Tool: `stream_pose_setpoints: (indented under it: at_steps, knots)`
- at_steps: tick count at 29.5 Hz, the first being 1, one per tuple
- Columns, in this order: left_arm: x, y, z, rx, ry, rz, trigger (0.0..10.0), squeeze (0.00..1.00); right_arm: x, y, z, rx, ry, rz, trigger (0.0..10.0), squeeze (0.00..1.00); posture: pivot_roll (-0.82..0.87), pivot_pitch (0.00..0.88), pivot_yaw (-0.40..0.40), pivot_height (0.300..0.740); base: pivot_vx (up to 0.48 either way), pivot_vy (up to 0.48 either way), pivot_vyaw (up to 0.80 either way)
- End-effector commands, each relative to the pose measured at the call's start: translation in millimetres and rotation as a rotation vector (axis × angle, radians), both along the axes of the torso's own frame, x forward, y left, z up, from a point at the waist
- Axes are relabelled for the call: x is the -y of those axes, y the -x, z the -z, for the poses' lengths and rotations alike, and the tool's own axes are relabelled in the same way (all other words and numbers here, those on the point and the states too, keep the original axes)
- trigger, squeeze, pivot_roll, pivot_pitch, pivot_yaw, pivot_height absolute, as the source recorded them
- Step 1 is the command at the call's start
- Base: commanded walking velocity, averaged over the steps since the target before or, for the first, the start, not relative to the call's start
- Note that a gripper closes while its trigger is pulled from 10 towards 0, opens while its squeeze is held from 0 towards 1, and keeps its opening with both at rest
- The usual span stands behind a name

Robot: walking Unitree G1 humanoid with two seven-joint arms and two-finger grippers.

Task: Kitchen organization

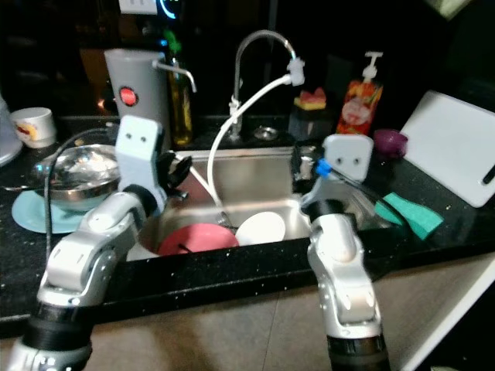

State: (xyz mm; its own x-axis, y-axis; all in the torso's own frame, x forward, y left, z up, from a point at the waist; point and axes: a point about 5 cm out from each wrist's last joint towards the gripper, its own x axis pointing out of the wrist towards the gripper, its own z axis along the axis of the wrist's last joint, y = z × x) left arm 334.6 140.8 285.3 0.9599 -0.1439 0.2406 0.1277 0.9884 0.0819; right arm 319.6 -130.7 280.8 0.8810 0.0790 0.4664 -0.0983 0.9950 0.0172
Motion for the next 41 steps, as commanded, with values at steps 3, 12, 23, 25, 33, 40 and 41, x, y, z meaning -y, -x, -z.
stream_pose_setpoints:
  at_steps: [3,12,23,25,33,40,41]
  knots:
    - [8.6,-1.4,-3.8,0.021,0.016,0.028,10.0,0.0,24.3,-2.2,-5.8,0.003,0.004,0.025,10.0,0.0,0.13,0.018,-0.075,0.74,0.0,0.0,0.0]
    - [14.1,-8.2,-0.2,-0.018,-0.002,0.06,10.0,0.0,32.6,6.2,-6.8,0.037,-0.033,0.159,10.0,0.0,0.09,0.0,-0.021,0.74,0.0,0.0,0.0]
    - [7.5,-9.0,0.7,-0.008,-0.045,-0.001,10.0,0.0,24.9,2.7,-6.4,0.021,-0.025,0.12,10.0,0.0,0.1,0.0,-0.05,0.74,0.0,0.0,0.0]
    - [8.4,-7.4,1.3,-0.005,-0.048,0.0,10.0,0.0,24.6,2.1,-8.4,0.029,-0.027,0.117,10.0,0.0,0.1,0.0,-0.05,0.74,0.0,0.0,0.0]
    - [4.3,-4.3,0.1,0.0,-0.05,-0.029,10.0,0.0,18.6,-0.9,-5.1,0.004,-0.043,0.087,10.0,0.0,0.13,0.01,-0.084,0.74,0.0,0.0,0.0]
    - [2.0,2.3,6.0,-0.018,-0.058,-0.056,10.0,0.0,19.4,-2.5,0.5,-0.026,-0.062,0.085,10.0,0.0,0.17,0.04,-0.113,0.74,0.0,0.0,0.0]
    - [1.0,3.5,5.9,-0.019,-0.072,-0.061,10.0,0.0,18.3,-2.9,2.0,-0.032,-0.065,0.079,10.0,0.0,0.18,0.039,-0.113,0.74,0.0,0.0,0.0]
